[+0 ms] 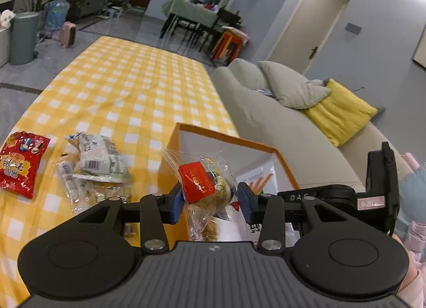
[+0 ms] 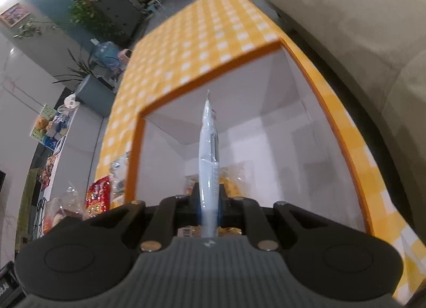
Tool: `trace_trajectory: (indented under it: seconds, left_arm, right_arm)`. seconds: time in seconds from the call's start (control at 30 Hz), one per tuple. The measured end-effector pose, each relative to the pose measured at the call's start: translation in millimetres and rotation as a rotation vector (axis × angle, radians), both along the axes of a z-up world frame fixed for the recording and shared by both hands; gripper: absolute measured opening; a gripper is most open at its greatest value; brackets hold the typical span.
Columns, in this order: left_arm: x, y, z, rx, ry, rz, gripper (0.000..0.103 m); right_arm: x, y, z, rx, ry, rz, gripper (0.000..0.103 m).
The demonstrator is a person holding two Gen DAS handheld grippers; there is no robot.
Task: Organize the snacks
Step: 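Drop the white bag into the box with the right tool while the left tool carries its bag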
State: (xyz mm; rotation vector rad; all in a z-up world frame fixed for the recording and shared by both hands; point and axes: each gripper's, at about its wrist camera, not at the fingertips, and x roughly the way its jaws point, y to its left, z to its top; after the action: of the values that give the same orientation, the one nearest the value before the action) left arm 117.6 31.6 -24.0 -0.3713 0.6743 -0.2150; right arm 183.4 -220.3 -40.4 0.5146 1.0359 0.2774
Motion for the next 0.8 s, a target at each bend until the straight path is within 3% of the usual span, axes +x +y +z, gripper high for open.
trace_trajectory:
  seconds: [0.23,0.6,0.7,0.8]
  left_arm:
    - [12,8,-11,0.005,0.054,0.017,0.048]
    - [16,15,-20,-0.009,0.078,0.015,0.048]
    - [16,15,-19,-0.011,0.077,0.014,0.048]
    - [15,13,-18,0.001,0.076,0.013,0.048]
  right_arm:
    - [17,2,-24,-0.002,0.051,-0.011,0.007]
    - [39,18,-54,-0.077,0.119,-0.001,0.007]
    - [41,16,-56,-0.054,0.13,-0.002,0.008]
    - [41,11,-58,-0.044,0.148,-0.007,0.015]
